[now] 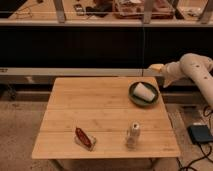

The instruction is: Push the ceramic bowl across the table

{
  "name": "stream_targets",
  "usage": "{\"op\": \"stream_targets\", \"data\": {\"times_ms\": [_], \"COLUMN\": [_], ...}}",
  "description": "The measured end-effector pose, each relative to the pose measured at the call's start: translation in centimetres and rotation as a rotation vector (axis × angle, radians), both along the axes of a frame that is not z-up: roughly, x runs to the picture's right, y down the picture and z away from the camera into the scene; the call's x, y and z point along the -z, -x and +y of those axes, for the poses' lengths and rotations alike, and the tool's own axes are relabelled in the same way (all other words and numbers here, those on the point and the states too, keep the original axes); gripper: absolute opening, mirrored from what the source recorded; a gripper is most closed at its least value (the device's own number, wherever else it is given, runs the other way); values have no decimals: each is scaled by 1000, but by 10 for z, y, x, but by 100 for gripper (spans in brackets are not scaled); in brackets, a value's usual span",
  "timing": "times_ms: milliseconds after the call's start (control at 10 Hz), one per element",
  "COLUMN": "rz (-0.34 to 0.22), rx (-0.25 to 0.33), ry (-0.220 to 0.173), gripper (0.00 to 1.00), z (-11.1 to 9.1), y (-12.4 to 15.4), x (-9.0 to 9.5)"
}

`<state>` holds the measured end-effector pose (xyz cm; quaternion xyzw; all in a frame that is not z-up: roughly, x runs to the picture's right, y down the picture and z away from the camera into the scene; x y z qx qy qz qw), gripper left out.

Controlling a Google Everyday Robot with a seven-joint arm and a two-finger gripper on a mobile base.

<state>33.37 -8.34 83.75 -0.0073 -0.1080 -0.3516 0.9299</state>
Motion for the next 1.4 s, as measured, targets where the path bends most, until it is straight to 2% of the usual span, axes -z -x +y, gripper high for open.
{"op": "stream_targets", "data": {"times_ms": [200,300,400,600,700,800,900,1000,1100,1300,1400], "rz": [189,261,324,369,365,329,307,293,275,279,260], "rx": [-23,-56,-113,-223,-310,-452,-527,-569,-628,-659,-676], "ry": [-22,-38,-47,-31,7,91,137,168,232,303,330], "gripper": [80,80,80,80,80,80,80,80,80,80,80], "z": [-34,-52,-66,-66,-52,-16,5,18,46,78,88], "y": [-38,-50,-64,-80,-86,-93,-97,-100,-107,-126,-130], "x": [-17,-24,-31,-39,-44,-52,-53,-54,-56,-60,-64]}}
